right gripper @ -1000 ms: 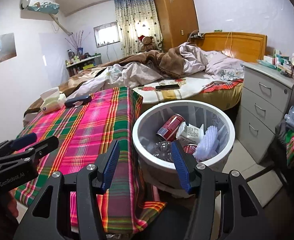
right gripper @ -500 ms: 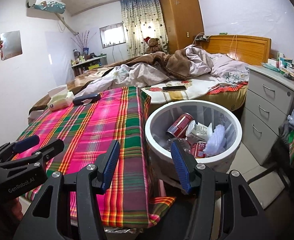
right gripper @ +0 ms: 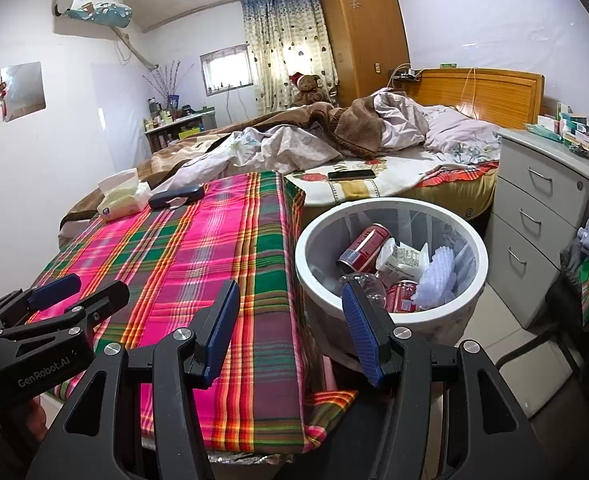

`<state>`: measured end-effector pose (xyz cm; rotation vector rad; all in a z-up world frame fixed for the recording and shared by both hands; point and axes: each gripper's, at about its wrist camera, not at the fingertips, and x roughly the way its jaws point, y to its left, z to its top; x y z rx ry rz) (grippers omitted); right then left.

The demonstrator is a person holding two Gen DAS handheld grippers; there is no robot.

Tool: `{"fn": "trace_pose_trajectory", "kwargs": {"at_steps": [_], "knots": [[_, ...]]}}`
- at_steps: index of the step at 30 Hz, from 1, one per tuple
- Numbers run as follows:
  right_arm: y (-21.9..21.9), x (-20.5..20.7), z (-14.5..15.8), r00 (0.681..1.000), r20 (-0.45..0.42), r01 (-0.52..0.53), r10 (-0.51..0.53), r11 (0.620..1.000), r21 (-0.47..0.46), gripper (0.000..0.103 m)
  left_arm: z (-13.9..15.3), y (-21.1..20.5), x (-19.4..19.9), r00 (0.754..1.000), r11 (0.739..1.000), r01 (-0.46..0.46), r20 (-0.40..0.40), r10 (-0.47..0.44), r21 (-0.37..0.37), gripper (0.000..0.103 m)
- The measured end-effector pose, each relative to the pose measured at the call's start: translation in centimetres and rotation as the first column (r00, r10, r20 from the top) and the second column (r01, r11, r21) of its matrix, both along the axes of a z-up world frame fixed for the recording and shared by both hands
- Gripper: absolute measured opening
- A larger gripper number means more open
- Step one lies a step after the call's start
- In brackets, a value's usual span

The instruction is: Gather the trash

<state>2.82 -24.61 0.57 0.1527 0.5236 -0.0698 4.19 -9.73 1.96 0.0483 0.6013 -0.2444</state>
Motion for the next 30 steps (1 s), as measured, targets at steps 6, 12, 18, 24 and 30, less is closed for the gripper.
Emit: {"fn": "trace_pose_trajectory", "kwargs": {"at_steps": [6, 12, 18, 24, 30], "knots": [[0.09, -0.02, 0.08, 1.0, 0.002, -0.002, 0.002, 1.0, 0.002, 0.055, 0.03, -0.06, -0.05, 1.0, 1.0, 0.005, 0.001, -0.005, 0.0, 0.076], [0.11, -0.02, 0.08, 1.0, 0.002, -0.003, 0.003, 1.0, 0.0, 0.055, 0.05, -0.04, -0.05, 1.0, 1.0, 0.005, 0.002, -0.005, 0.0, 0.076], [0.09, -0.05, 0.1, 1.0, 0.003, -0.005, 0.005, 1.0, 0.001, 0.055, 0.05, -0.14, -0.03, 1.0, 1.0, 0.005, 0.001, -0.005, -0.001, 0.076], [0.11, -0.06, 0.16, 1.0, 0.003, -0.006, 0.006, 1.0, 0.001, 0.055, 0.12, -0.18, -0.08, 1.0, 1.0, 0.006, 0.001, -0.006, -0.001, 0.076], [0.18, -0.11, 0.21, 1.0, 0.003, -0.006, 0.006, 1.0, 0.001, 0.055, 0.16, -0.24, -0.15, 1.0, 1.0, 0.003, 0.001, -0.003, -0.001, 0.076]]}}
